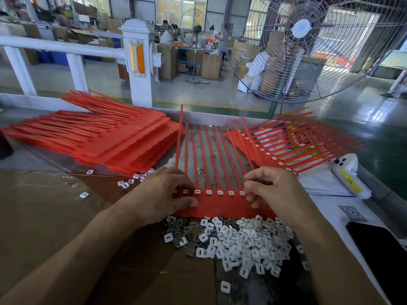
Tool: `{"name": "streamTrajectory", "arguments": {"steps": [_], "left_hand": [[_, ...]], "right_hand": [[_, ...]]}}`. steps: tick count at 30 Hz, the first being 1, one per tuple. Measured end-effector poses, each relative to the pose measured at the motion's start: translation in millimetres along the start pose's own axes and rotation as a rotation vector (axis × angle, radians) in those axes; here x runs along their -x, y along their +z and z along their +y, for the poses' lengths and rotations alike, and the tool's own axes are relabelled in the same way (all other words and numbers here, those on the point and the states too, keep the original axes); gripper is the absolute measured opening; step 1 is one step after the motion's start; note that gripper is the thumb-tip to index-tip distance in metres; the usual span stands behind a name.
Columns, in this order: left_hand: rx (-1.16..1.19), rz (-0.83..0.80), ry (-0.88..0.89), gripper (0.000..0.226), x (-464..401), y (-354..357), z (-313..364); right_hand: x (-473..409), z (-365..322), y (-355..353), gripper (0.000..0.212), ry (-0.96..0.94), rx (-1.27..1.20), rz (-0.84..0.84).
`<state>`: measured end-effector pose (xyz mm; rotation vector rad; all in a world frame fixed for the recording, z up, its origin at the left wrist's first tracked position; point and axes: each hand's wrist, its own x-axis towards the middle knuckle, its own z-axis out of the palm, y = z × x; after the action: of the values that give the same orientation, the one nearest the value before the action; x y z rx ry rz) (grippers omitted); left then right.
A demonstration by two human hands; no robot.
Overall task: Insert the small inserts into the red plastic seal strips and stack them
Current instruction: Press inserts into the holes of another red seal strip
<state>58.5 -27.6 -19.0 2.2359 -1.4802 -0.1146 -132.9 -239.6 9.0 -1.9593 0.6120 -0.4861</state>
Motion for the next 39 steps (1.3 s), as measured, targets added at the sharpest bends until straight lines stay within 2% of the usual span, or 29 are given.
{"name": "streamTrajectory", "arguments": {"steps": [8,12,17,23,28,33,39], "left_hand": [[0.003,0.003,-0.003,0.050,0.9,-0.8,1.1],[0.003,-0.004,-0.004,0.051,0.7,-0.7,1.1],[0.005,-0.006,0.001,0.052,0.9,-1.5,0.9],[0.007,-0.012,-0.005,0.053,1.1,-1.1,1.3],[0.013,-0.008,-0.004,0.051,0.9,-0.3,-0.3],[0.014,-0.011,-0.006,0.052,0.7,1.0,-2.1],[0.018,-0.001,-0.004,0.051,0.6,2.5,-4.2]], "right_hand": [[-4.7,6.8,-2.4,0.013,0.003,-0.052,0.043],[-8.6,14.0,-13.5,0.014,0.016,0.037,0.204],[-16.0,27.2,-33.8,0.017,0.165,0.070,0.352],[-14.9,33.1,-38.7,0.023,0.217,0.271,0.331],[-13.1,31.1,-36.5,0.022,0.255,0.347,0.243],[-12.3,28.9,-36.0,0.016,0.244,0.370,0.225],[-10.1,29.2,-34.8,0.018,0.247,0.349,0.230]]}}
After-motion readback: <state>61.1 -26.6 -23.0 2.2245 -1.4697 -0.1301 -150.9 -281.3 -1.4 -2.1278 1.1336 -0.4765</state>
